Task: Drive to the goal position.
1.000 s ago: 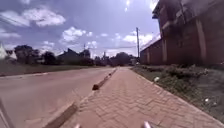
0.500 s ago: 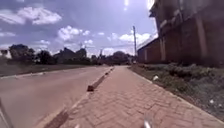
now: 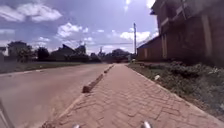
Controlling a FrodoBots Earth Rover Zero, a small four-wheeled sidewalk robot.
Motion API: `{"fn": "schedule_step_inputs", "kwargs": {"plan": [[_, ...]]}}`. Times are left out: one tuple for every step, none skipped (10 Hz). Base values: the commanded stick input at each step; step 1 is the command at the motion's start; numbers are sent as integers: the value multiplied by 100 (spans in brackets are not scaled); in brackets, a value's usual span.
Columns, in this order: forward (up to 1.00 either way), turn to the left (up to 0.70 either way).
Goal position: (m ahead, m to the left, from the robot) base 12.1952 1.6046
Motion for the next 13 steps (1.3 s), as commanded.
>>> {"fn": "schedule_step_inputs", "kwargs": {"plan": [[50,0],[50,0],[50,0],[50,0],[50,0],[50,-7],[50,-34],[50,-50],[50,-50],[50,0],[50,0],[50,0],[50,0]]}}
